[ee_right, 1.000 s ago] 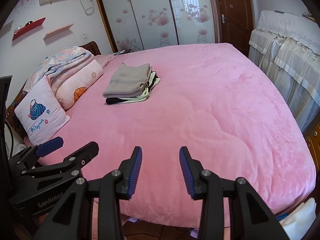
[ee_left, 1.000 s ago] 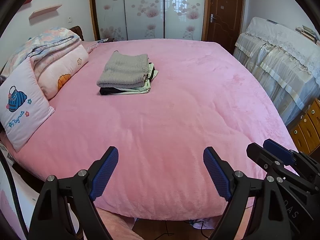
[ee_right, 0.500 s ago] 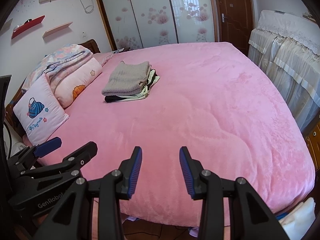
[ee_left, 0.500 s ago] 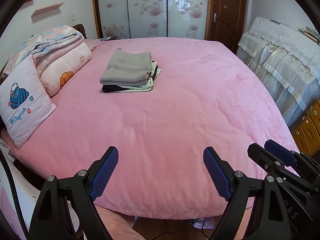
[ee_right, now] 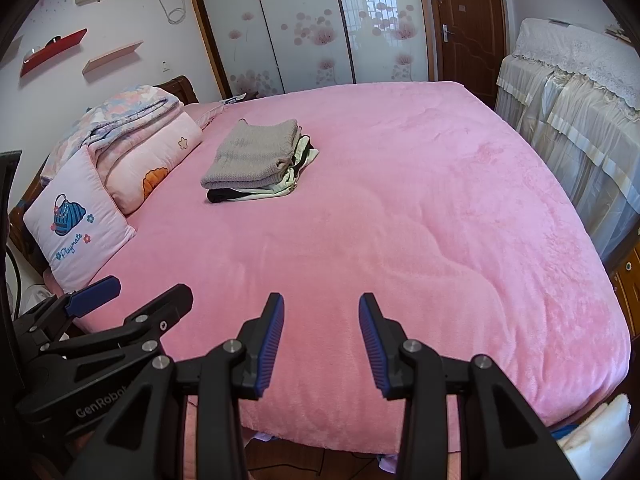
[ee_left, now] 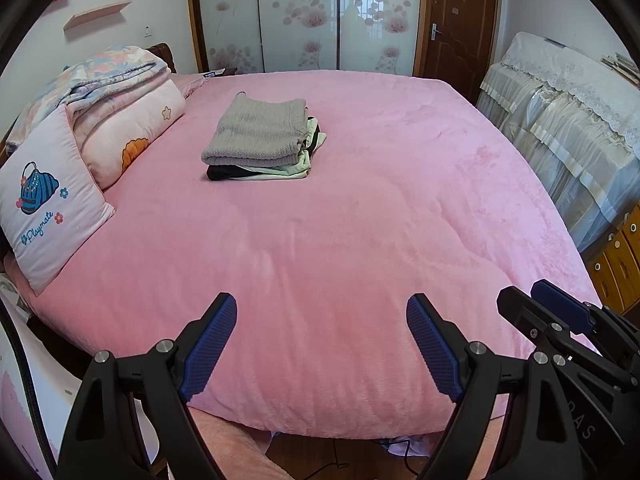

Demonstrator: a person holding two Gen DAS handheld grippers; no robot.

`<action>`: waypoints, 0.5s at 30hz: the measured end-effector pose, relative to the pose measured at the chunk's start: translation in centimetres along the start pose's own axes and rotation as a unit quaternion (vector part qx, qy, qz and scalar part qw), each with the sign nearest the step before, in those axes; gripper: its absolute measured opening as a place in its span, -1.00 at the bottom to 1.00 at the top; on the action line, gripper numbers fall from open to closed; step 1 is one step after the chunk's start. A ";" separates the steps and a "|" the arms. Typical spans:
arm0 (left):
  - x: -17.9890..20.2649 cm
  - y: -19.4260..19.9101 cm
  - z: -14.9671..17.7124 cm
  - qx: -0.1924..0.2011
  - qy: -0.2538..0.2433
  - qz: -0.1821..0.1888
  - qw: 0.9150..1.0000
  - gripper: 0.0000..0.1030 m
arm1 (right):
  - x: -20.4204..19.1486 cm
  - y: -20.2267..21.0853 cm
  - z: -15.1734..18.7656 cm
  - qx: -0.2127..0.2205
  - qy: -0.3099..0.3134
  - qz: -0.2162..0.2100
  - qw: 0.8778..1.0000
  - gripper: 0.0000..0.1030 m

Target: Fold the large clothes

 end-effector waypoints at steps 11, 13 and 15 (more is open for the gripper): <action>-0.2 -0.4 0.0 -0.006 0.000 0.000 1.000 0.66 | 0.2 -0.4 0.0 -0.003 0.000 0.002 1.000 -0.24; -0.2 -0.4 -0.1 -0.005 -0.001 0.000 1.000 0.66 | 0.2 -0.4 0.0 -0.004 0.000 0.002 1.000 -0.24; -0.3 -0.5 -0.1 -0.005 -0.002 -0.002 1.000 0.66 | 0.2 -0.4 0.0 -0.003 0.000 0.003 1.000 -0.24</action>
Point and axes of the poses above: each gripper's, at about its wrist camera, not at the fingertips, and y roughly against the way its jaws point, x to its right, z to its underside, the point moved 4 cm from there along -y, roughly the way its jaws point, and after that the axes turned 9 degrees about -y, right-handed, at the moved point
